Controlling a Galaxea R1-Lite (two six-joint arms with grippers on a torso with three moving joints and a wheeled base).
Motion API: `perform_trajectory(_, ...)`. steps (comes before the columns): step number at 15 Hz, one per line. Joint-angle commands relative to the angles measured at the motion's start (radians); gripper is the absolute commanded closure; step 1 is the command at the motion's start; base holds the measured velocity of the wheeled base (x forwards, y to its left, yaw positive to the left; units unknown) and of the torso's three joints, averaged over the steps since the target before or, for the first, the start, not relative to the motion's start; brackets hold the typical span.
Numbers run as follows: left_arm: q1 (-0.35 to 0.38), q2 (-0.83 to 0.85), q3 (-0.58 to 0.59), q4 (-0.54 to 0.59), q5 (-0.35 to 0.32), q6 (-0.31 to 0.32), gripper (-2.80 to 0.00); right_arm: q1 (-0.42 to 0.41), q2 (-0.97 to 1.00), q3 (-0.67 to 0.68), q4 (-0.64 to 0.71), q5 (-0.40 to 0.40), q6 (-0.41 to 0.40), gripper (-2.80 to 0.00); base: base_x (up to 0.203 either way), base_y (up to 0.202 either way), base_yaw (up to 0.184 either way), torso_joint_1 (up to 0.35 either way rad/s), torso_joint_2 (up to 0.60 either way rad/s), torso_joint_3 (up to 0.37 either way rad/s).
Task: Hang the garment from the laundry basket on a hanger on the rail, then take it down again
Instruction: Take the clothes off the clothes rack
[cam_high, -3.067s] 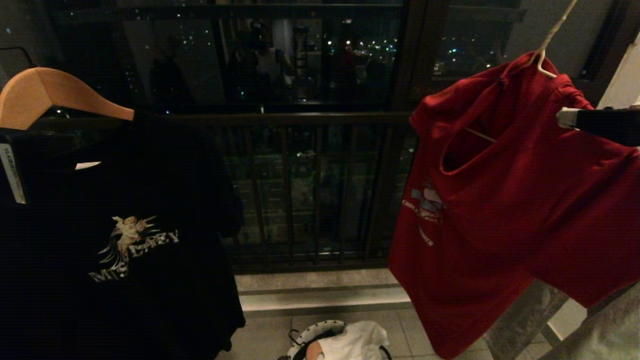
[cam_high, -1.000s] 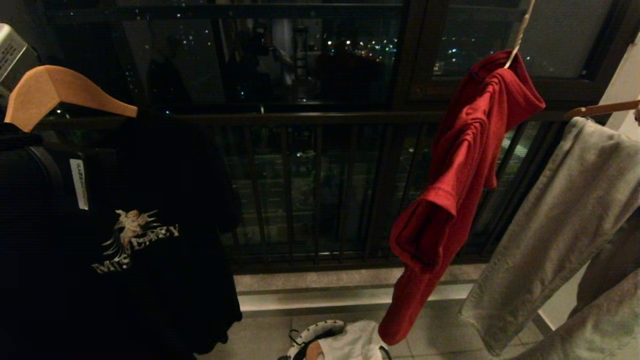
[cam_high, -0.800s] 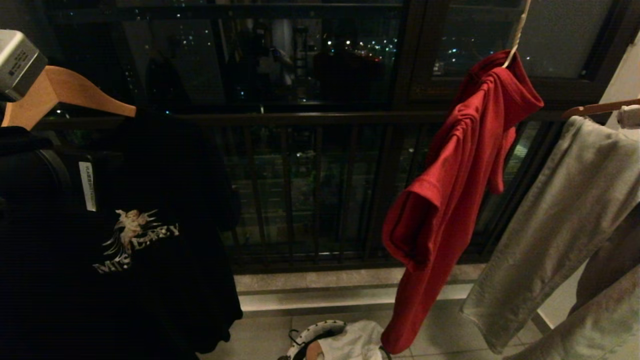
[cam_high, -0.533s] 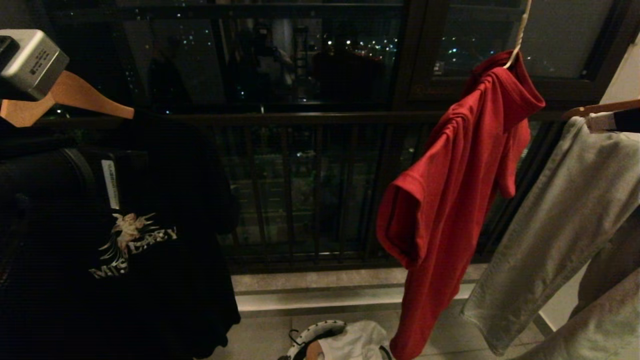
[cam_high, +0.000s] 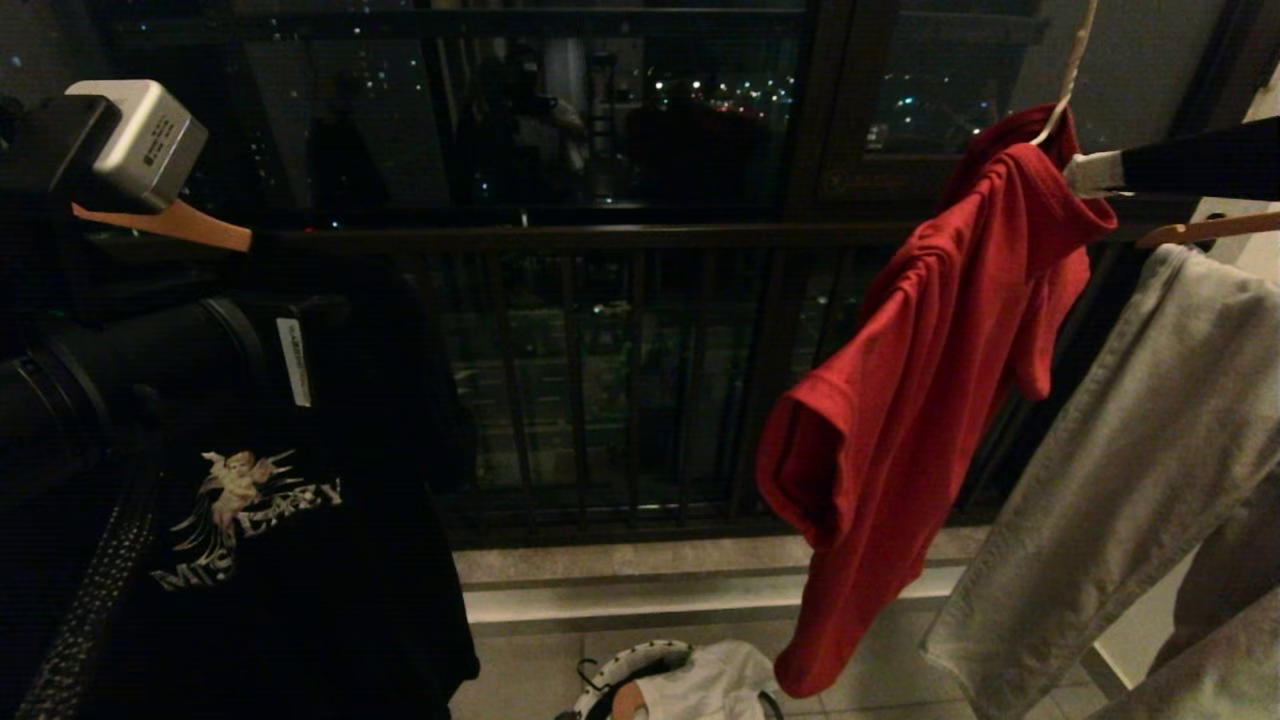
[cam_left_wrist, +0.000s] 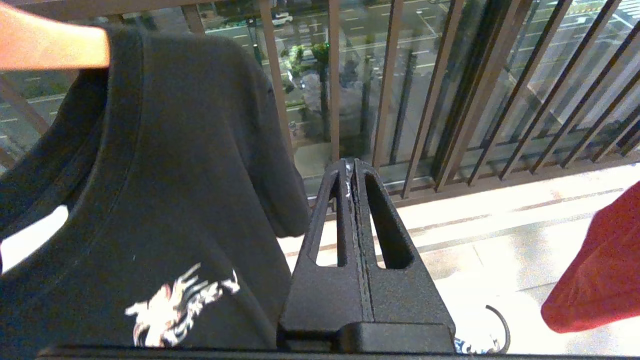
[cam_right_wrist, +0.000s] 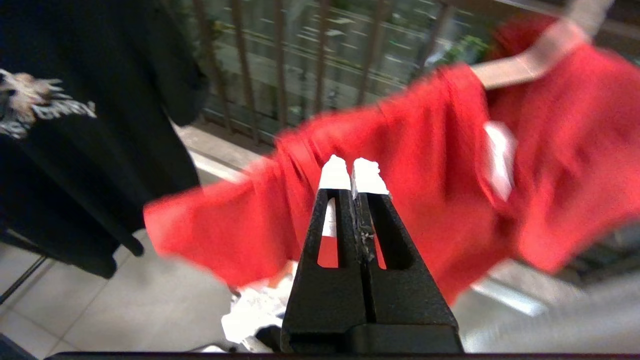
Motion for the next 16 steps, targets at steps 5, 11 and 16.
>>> perform_trajectory(5, 0.000, -0.025, -0.005, -0.001, 0.004, 0.004, 0.00, 0.122, 0.209, -0.155, -0.002, -0.098, -0.003, 0.00, 0.000, 0.000, 0.000, 0.000, 0.00, 0.000)
perform_trajectory(11, 0.000, -0.020, -0.003, -0.001, 0.004, 0.012, 0.00, 0.167, 0.202, -0.149, 0.010, -0.224, -0.037, 0.00, 0.000, 0.000, 0.000, 0.000, 0.00, 0.000)
perform_trajectory(16, 0.000, -0.017, 0.000, 0.001, 0.004, 0.012, 0.00, 0.168, 0.112, -0.062, 0.013, -0.246, -0.038, 0.00, 0.000, 0.000, 0.000, 0.000, 0.00, 0.000)
